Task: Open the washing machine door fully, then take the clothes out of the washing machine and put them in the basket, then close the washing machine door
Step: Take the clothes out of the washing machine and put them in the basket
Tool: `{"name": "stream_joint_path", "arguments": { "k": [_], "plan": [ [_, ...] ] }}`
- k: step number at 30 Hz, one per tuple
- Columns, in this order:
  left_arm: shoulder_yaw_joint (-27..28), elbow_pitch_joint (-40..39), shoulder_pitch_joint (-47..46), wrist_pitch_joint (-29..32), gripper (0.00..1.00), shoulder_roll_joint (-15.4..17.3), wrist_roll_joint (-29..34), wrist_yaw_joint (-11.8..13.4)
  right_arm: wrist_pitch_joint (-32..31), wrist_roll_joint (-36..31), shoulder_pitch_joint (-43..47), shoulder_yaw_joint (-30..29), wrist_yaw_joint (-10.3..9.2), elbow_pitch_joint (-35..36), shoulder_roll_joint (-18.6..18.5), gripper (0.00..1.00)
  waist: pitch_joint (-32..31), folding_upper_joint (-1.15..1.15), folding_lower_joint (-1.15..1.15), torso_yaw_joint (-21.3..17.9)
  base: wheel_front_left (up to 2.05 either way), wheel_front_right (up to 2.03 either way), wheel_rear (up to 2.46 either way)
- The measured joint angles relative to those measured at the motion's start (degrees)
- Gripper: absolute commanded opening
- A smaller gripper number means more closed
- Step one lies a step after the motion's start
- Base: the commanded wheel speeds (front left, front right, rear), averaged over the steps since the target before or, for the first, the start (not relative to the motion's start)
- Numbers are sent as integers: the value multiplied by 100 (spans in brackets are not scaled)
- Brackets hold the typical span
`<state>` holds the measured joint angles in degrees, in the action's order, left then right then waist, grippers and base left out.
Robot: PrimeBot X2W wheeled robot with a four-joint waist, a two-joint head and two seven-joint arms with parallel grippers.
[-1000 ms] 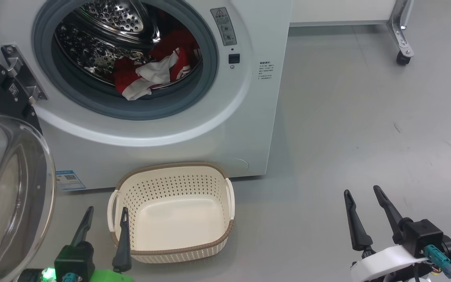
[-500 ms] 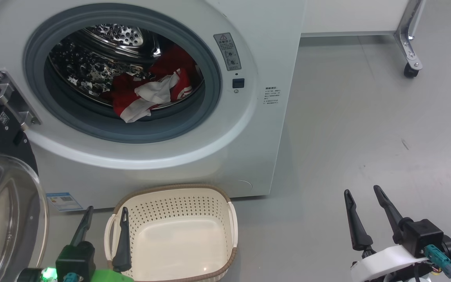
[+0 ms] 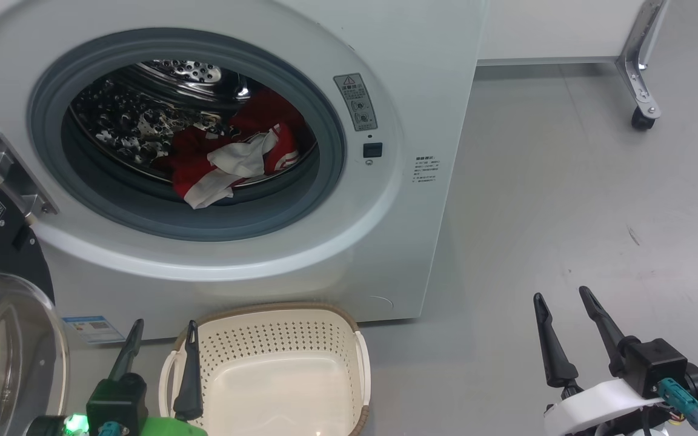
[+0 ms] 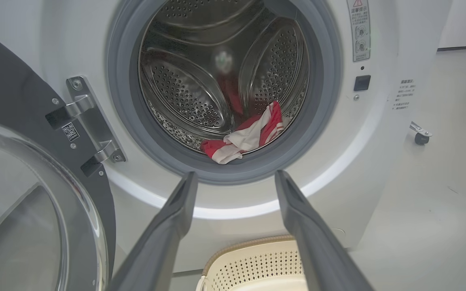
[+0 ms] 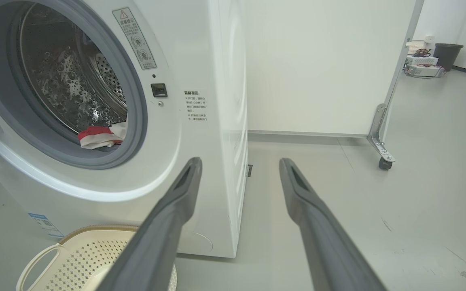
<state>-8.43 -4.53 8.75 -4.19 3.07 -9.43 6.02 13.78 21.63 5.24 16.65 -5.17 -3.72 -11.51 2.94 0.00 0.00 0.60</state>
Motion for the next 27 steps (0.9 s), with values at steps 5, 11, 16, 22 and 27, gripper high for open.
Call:
{"name": "stream_joint_path", "arguments": {
  "k": [5,11,16,22,27],
  "plan": [
    [2,13,0,0,100,-2,-1,23,0,1,-1,-1,1,-2,-10,100,0,0,0,-3,21,-21,0],
    [-2,30,-1,0,100,-3,-1,23,-1,1,-1,-1,1,-2,-14,100,-1,0,0,-4,4,-4,0],
    [-10,31,-1,0,100,-3,-1,23,-1,1,-1,0,1,-2,-15,100,1,0,0,-4,0,0,0],
    [-12,34,-1,0,100,-3,-1,24,-1,1,-1,9,1,-1,-15,100,11,0,0,-8,0,0,0],
    [-20,33,-3,0,100,-4,-1,24,-1,1,-2,19,2,31,-14,100,65,0,0,-27,0,0,0]
  ]
}}
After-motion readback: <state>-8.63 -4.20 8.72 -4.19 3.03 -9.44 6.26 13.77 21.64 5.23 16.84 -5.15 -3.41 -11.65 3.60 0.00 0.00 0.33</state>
